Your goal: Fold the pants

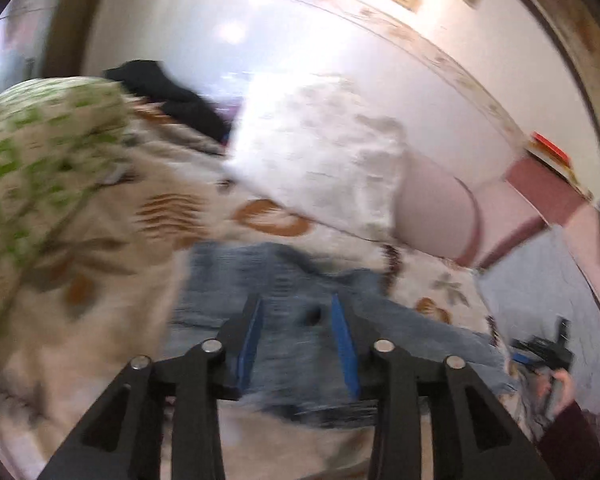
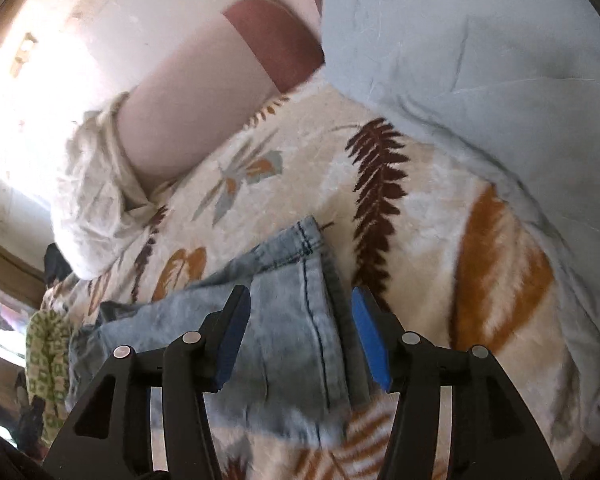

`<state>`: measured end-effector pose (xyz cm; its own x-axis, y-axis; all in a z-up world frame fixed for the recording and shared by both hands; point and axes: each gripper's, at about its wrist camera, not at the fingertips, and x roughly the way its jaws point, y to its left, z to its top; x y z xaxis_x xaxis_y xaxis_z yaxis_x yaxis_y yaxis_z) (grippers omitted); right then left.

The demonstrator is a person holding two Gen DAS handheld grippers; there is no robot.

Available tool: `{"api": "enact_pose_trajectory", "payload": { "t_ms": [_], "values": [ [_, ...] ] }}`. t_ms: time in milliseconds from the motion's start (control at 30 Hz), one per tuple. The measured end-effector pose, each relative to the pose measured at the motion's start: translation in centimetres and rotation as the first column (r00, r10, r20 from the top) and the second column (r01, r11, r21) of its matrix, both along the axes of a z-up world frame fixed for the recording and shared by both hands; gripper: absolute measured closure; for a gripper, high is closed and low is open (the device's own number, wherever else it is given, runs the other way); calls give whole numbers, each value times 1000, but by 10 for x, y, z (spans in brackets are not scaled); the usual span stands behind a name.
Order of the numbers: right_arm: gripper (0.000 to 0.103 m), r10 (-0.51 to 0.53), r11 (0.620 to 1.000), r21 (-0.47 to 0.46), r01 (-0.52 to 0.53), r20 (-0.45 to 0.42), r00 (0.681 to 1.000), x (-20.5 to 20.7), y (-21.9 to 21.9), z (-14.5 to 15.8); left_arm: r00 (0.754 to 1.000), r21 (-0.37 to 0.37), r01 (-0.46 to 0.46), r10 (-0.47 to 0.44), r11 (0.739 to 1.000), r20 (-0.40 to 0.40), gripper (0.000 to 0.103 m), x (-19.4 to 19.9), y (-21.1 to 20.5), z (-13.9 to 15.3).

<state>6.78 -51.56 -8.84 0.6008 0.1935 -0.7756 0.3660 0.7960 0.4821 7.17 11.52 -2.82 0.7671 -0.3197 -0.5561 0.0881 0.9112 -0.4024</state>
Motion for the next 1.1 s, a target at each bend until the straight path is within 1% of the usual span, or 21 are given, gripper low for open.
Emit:
{"api": "enact_pose_trajectory", "payload": {
  "t_ms": [100, 167, 200, 233, 267, 300, 333, 367, 400, 467, 533, 600, 633, 667, 733, 767, 833, 867, 933, 1033, 1100],
  "values": [
    [51, 4, 1000, 1, -4, -51, 999, 28, -1, -18, 999, 13, 51, -51, 999, -4, 59, 12, -35, -12],
    [51, 15, 1000, 3, -15, -86, 996, 40, -1, -30, 996, 2, 82, -82, 997, -34, 59, 20, -51, -26],
    [51, 28, 1000, 11, -27, -103, 994, 46, 0, -36, 994, 10, 94, -94, 995, -49, 59, 22, -56, -34],
    [54, 38, 999, 15, -37, -117, 992, 51, 2, -40, 993, 25, 105, -103, 994, -63, 59, 23, -61, -42],
    [65, 55, 998, 16, -53, -132, 990, 56, 5, -45, 991, 43, 114, -111, 993, -73, 59, 21, -65, -48],
    [73, 81, 997, 9, -80, -150, 985, 60, 10, -48, 990, 65, 118, -113, 991, -87, 59, 21, -68, -54],
    [87, 95, 995, -14, -99, -168, 981, 62, 13, -49, 989, 85, 119, -110, 989, -101, 59, 22, -69, -59],
    [91, 93, 992, -68, -107, -184, 978, 63, 17, -47, 988, 94, 118, -108, 989, -108, 59, 23, -68, -63],
    [91, 103, 987, -106, -122, -173, 980, 64, 21, -41, 987, 97, 118, -106, 988, -116, 59, 24, -66, -66],
    [92, 111, 981, -145, -126, -103, 988, 61, 25, -21, 986, 103, 106, -91, 989, -138, 59, 26, -61, -72],
    [93, 100, 982, -162, -101, -13, 995, 58, 23, 2, 986, 104, 100, -85, 989, -147, 59, 27, -59, -76],
    [94, 92, 981, -180, -79, 60, 994, 59, 21, 17, 985, 116, 104, -86, 988, -150, 59, 26, -60, -79],
    [94, 79, 978, -200, -62, 77, 994, 62, 20, 18, 985, 125, 108, -88, 986, -149, 59, 25, -61, -80],
    [94, 70, 978, -203, -52, 85, 994, 65, 18, 16, 985, 139, 111, -90, 984, -149, 59, 24, -62, -81],
    [94, 51, 982, -187, -36, 80, 995, 75, 14, 2, 984, 157, 117, -93, 981, -154, 59, 25, -64, -82],
    [94, 38, 980, -200, -23, 69, 997, 79, 14, -8, 983, 158, 117, -92, 980, -157, 59, 25, -63, -83],
    [93, 19, 976, -217, -18, 1, 1000, 87, 13, -29, 983, 156, 117, -92, 981, -157, 59, 24, -62, -83],
    [92, 11, 978, -206, -12, -7, 1000, 83, 12, -34, 984, 157, 116, -92, 981, -155, 59, 23, -62, -82],
    [92, 10, 984, -178, 4, 79, 997, 67, 13, -26, 984, 156, 115, -91, 981, -154, 59, 23, -61, -81],
    [91, 25, 987, -159, -5, 121, 992, 44, 25, -8, 984, 160, 115, -91, 980, -155, 59, 22, -61, -81],
    [84, 93, 982, -178, -70, 123, 988, 32, 44, 3, 984, 160, 114, -89, 980, -154, 59, 21, -62, -80]
  ]
}}
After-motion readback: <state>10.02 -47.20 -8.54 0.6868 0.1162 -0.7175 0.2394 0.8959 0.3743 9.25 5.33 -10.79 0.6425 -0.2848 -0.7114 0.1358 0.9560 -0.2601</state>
